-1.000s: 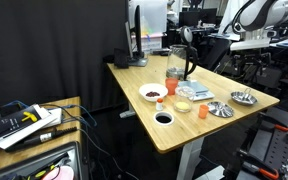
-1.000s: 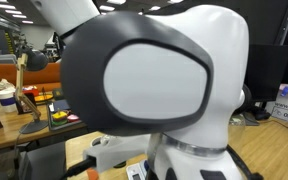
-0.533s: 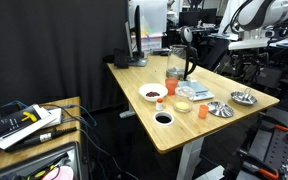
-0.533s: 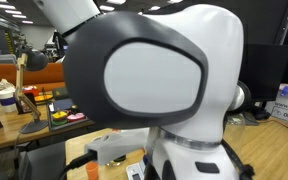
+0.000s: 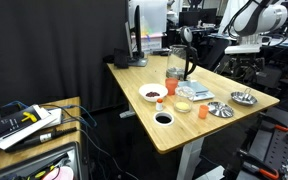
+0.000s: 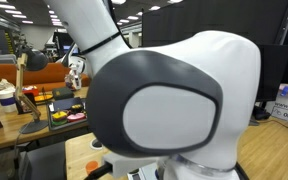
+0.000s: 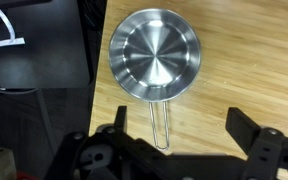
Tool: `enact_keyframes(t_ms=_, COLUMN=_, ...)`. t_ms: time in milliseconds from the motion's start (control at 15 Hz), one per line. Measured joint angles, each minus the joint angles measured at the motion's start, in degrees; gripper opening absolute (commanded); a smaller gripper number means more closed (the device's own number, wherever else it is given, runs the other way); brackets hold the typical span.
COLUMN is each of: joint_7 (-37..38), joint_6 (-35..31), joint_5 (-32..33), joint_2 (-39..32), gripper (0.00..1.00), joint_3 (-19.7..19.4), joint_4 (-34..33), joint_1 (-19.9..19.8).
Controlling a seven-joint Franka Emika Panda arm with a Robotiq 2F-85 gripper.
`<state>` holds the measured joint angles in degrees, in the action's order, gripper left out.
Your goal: Place the silver pan on top of the scale
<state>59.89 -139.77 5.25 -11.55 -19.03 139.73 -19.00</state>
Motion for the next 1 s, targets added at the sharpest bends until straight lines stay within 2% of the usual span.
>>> enact_keyframes(t_ms=267, joint_7=1.35, joint_6=-2.28, joint_5=0.02, joint_2=-4.01, gripper=1.00, joint_3=-1.83, joint_4=-0.81, joint_1=0.28)
enact_keyframes(t_ms=667, joint_7=3.87, joint_6=-6.55, joint_5=-0.05, joint_2=-10.95, gripper=1.00, joint_3=-4.67, joint_4=-1.35, joint_1=2.77)
enact_keyframes(t_ms=1000, joint_7=3.87, joint_6=-6.53, joint_5=-0.11, joint_2=-10.97, gripper=1.00, joint_3=-4.96, joint_4=-1.57, joint_1=3.19)
